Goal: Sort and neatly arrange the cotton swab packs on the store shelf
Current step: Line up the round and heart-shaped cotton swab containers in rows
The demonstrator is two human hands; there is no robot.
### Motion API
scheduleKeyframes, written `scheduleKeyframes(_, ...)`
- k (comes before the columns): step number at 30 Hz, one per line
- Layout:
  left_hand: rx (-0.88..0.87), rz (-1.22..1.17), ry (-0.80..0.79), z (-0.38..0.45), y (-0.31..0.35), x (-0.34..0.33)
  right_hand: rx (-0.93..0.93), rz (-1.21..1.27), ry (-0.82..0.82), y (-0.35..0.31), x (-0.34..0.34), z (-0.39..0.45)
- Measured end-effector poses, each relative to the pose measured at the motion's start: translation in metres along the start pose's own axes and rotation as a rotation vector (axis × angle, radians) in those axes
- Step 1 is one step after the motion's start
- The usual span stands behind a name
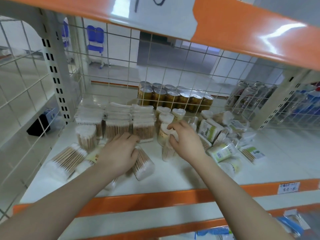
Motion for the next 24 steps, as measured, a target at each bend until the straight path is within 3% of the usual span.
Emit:
scheduleKeyframes(12, -0.045, -0.030, -0.014, 0.007, 0.039, -0.022, -0.137, -0.022, -0.055, 0.066, 0.014, -0.020)
scheduleKeyframes(19, 0.005, 0.005, 0.017, 0.017, 0.056, -0.033, -0.242, -0.080, -0.248, 0.108, 0.008, -0.027)
scheduleKeyframes(24, 0.051, -0.048, 0.085, 0.022, 0.060, -0.039, -0.198, -0.080, -0.318, 0.125, 0.002, -0.024)
Point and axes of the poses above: each hand's wrist, its own z-axis towards the middle knuckle, its own x-axis out of the back of the hand, y = z × x, the point moved 3 cm from there along z, towards the middle knuckle, and after that the axes turned 15 degrees about x, right-handed, at the moved point
